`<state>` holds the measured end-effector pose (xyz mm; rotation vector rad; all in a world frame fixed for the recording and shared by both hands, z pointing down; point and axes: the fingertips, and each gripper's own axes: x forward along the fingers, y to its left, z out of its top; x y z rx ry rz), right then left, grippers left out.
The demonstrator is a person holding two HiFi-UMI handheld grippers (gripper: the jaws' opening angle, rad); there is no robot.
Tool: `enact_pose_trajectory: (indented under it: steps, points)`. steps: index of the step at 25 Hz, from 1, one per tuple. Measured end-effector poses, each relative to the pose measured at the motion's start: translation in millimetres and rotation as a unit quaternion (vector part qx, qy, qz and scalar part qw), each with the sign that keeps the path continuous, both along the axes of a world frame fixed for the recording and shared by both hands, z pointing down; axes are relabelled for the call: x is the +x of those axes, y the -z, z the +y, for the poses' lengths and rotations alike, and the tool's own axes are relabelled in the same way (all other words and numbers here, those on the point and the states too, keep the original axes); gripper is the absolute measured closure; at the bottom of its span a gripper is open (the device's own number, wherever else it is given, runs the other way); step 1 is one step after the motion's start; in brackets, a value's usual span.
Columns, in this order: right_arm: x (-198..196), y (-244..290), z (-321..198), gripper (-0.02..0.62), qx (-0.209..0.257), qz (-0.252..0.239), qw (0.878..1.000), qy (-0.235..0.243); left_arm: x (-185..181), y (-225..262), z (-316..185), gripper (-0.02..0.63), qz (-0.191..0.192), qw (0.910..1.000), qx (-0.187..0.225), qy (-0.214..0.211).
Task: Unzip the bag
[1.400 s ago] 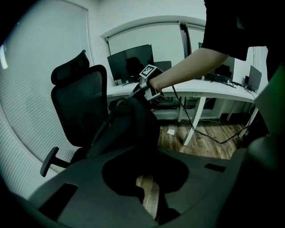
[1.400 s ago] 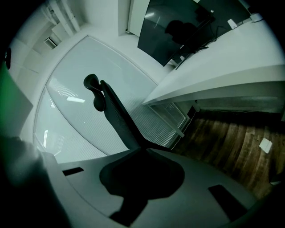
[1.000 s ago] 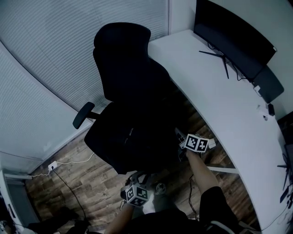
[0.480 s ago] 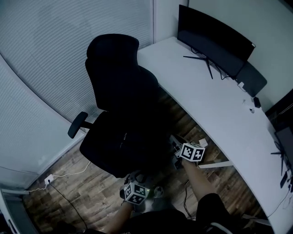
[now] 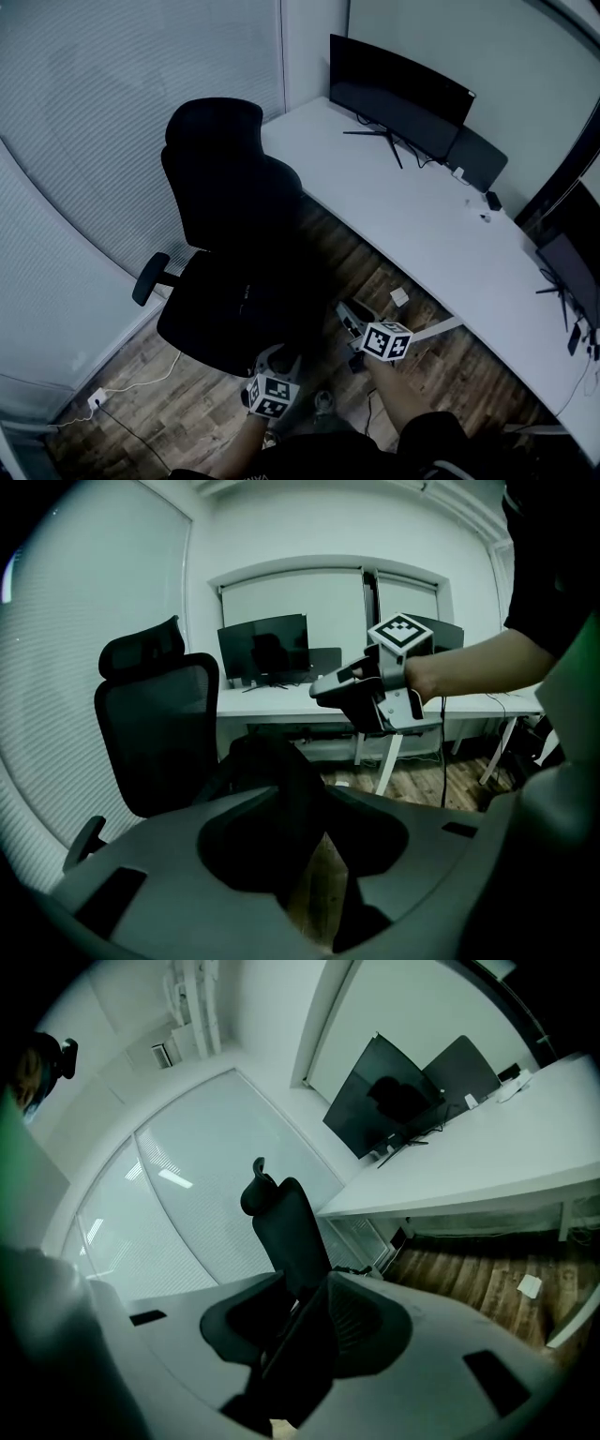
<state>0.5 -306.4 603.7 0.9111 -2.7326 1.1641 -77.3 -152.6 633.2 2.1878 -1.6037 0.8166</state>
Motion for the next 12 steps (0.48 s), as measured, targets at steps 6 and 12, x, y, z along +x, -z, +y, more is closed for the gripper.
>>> enact_pose_trajectory:
  steps: [6, 12]
  points:
    - [6.5, 23.0, 53.5, 0.472, 0.026, 0.005, 1.000, -0.006, -5.8, 25.0, 23.8, 0.442, 0.009, 0.9995, 0.029, -0.002]
    - [2.7, 48.8, 111.4, 0.472, 0.080, 0.027, 0.996, -0.007, -13.8, 47.2, 57.2, 0.442, 0.023, 0.9982, 0.055, 0.000]
